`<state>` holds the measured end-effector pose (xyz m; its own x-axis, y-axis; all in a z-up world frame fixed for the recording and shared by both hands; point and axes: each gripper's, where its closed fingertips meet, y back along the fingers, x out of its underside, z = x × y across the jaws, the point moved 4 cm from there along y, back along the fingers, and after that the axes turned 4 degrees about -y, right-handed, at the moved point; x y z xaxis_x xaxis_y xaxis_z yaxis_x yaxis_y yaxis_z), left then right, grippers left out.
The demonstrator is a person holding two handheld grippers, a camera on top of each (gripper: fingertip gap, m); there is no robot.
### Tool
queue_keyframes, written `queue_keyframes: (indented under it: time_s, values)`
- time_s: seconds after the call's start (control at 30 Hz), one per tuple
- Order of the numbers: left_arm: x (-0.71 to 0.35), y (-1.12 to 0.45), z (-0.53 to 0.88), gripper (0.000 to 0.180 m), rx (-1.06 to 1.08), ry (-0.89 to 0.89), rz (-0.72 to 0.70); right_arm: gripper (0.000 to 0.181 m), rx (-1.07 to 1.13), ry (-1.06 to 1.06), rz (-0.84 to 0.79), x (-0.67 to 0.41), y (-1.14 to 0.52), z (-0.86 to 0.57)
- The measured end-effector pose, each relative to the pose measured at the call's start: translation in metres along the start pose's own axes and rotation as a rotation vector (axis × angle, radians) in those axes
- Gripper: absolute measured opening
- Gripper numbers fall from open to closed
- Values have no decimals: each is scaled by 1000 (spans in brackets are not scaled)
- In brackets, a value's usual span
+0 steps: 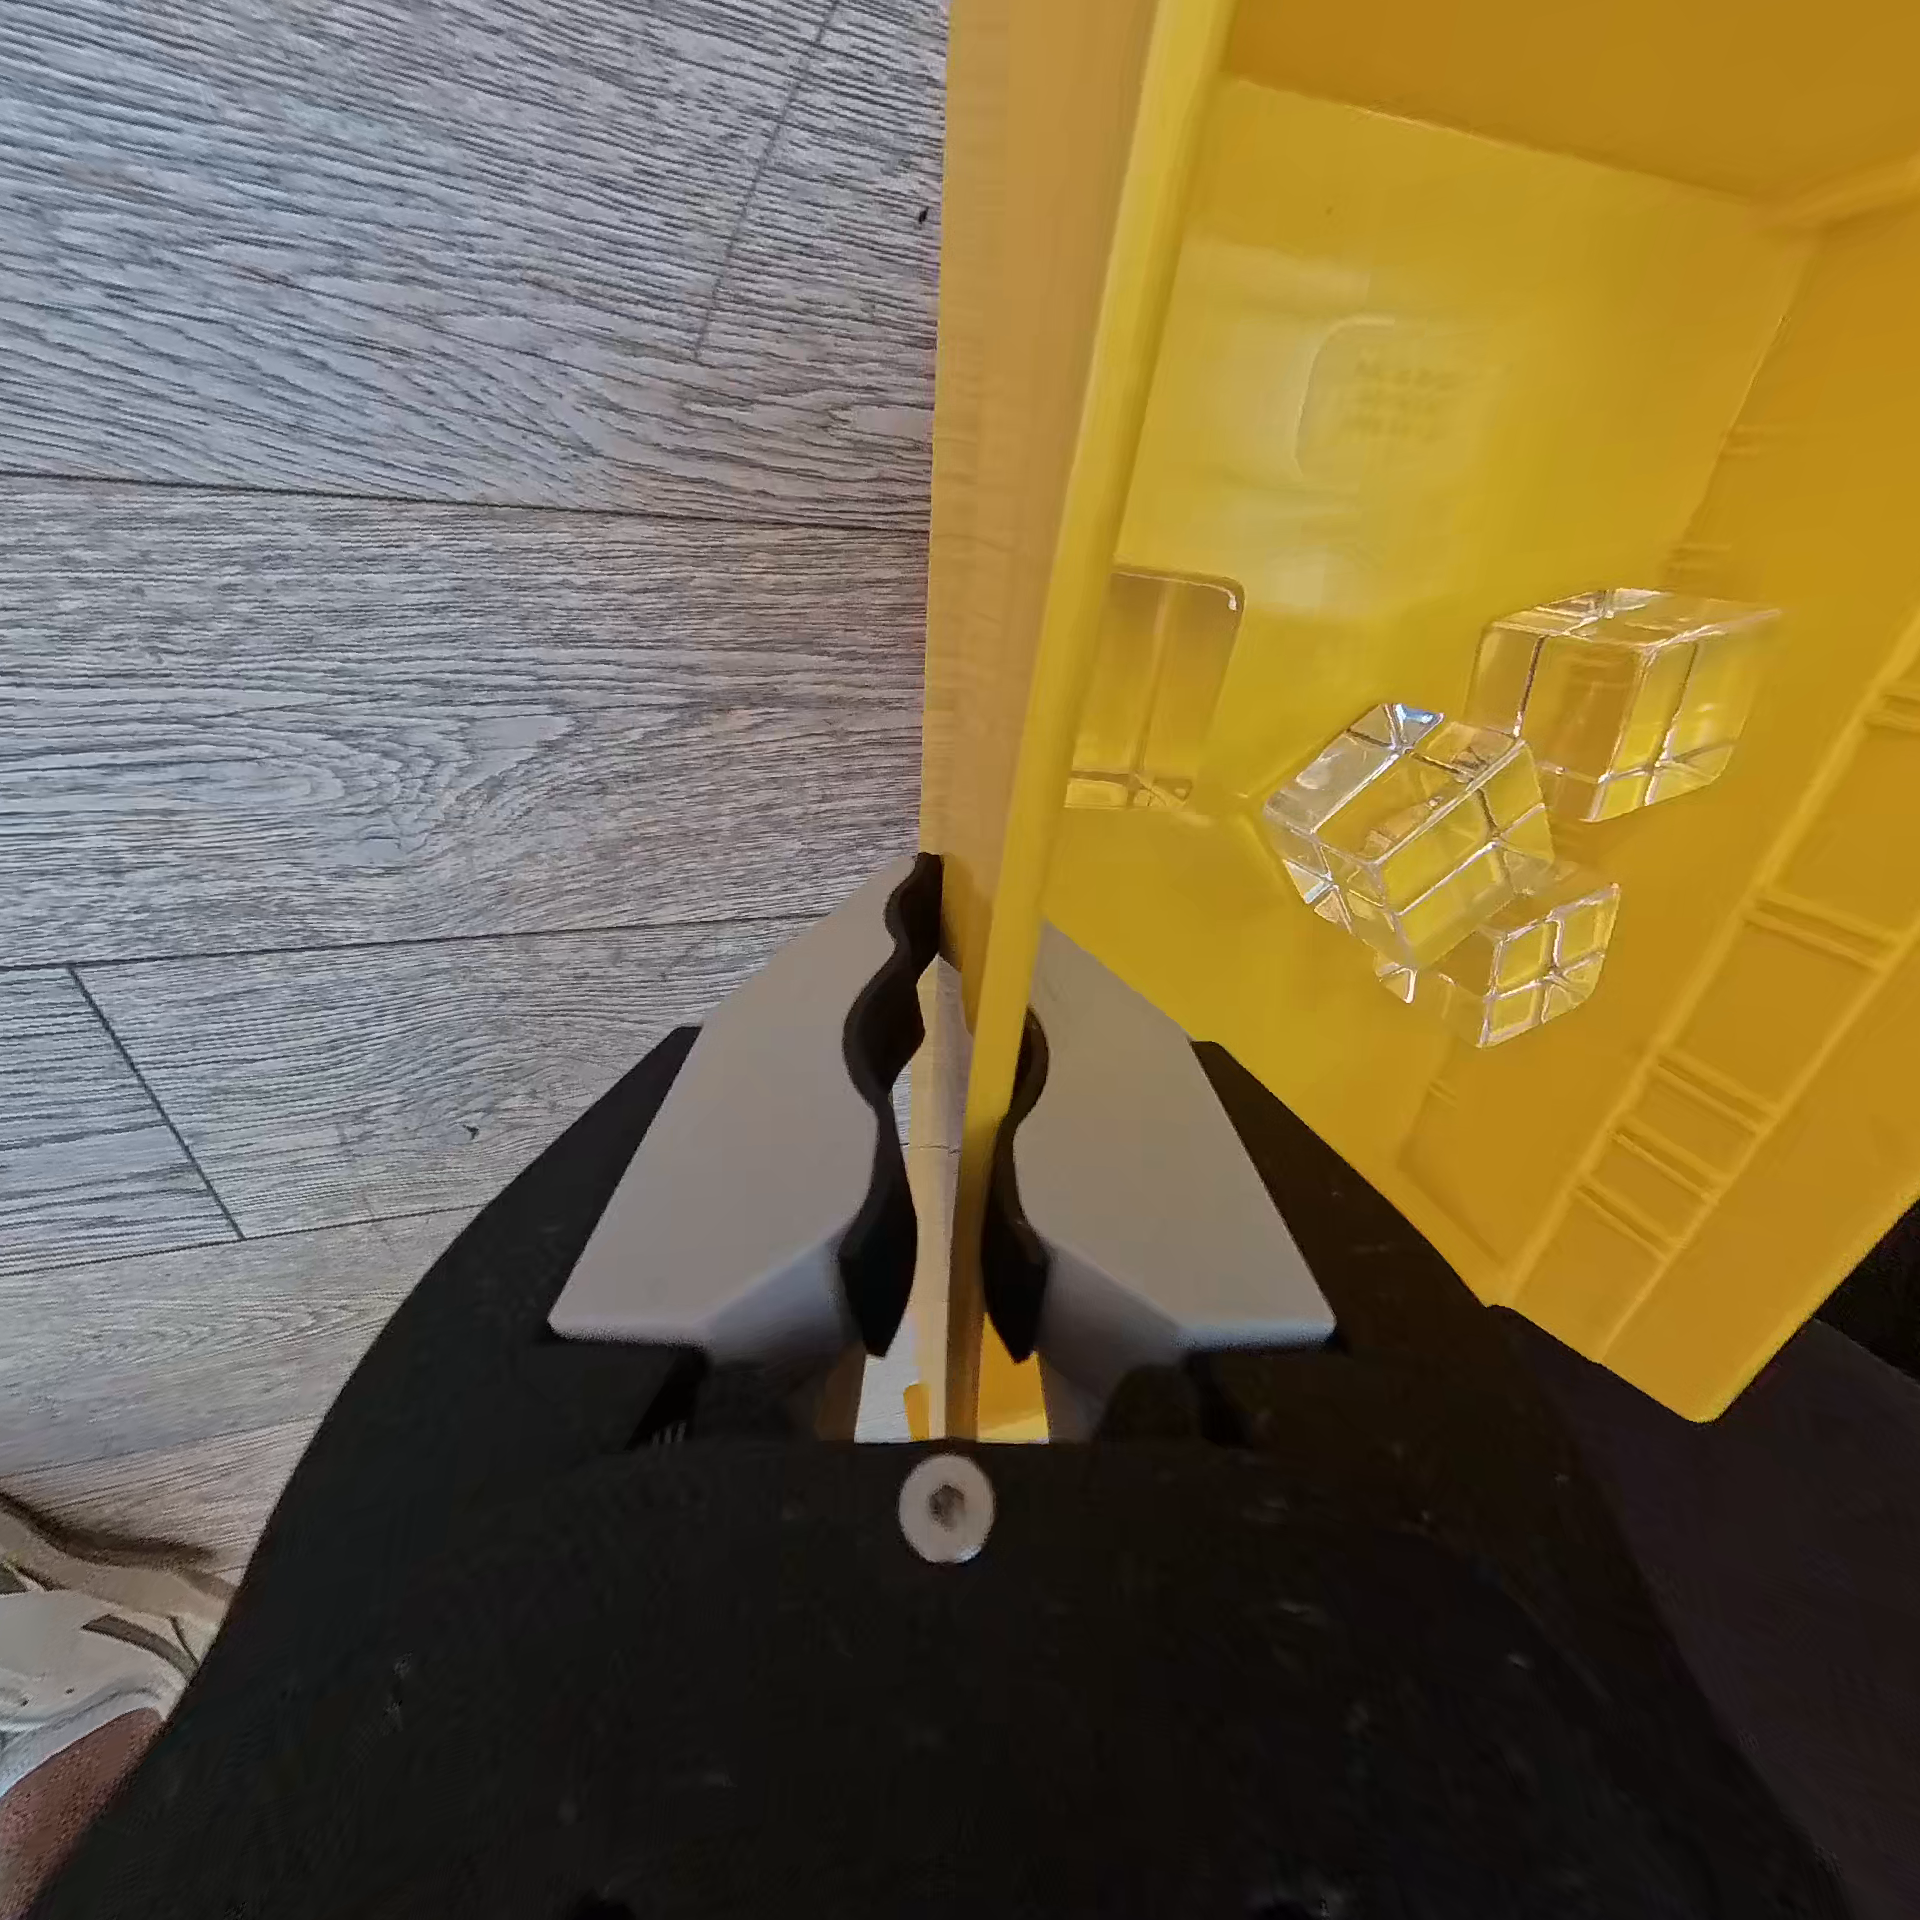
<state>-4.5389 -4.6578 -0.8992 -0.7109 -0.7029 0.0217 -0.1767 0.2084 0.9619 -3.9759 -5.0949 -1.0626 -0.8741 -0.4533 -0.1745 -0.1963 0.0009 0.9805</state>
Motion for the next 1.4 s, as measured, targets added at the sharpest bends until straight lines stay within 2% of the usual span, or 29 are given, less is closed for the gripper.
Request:
queue_keyframes:
  time_s: [0.07,0.13,0.27,0.43,0.53,0.63,0.7,0.77,0.9,1.0,1.03,1.1,1.2,1.23,1.27,1.3,1.33,1.4]
  values:
    - [1,1,-7,0,-3,-1,3,41,-47,-51,104,9,-16,0]
    - [5,11,-12,0,1,8,11,41,-147,-87,109,12,-2,14]
    - [22,60,-13,0,-11,13,31,40,-288,46,-100,27,119,91]
    - [28,166,-1,0,-20,-38,44,41,-582,140,-330,75,391,262]
    - [28,241,13,0,11,-116,26,41,-835,299,-377,119,560,398]
    - [25,308,35,0,42,-167,-5,41,-750,660,-286,183,644,513]
    - [22,349,53,0,35,-195,-16,41,-656,811,-151,221,665,571]
    - [18,384,74,0,17,-200,-27,41,-594,904,-42,247,682,621]
    - [14,438,107,0,12,-148,7,41,-541,1012,42,271,698,695]
    - [4,468,123,0,-8,-99,23,85,-670,997,102,268,724,725]
    - [-1,476,127,0,-19,-85,26,92,-730,966,77,258,739,726]
    - [-12,492,130,0,-39,-64,28,92,-811,910,-69,222,768,715]
    - [-37,520,124,0,-52,-1,15,94,-769,895,-292,152,781,681]
    - [-46,530,120,1,-54,8,12,83,-727,926,-277,134,777,672]
    - [-57,540,114,1,-52,23,5,56,-718,976,-217,122,775,668]
    - [-69,551,109,1,-53,27,-2,52,-741,1022,-163,111,779,668]
    - [-81,560,105,1,-48,34,-9,56,-766,1040,-156,96,787,670]
    - [-109,573,100,0,-25,72,-31,64,-826,1020,-238,52,814,678]
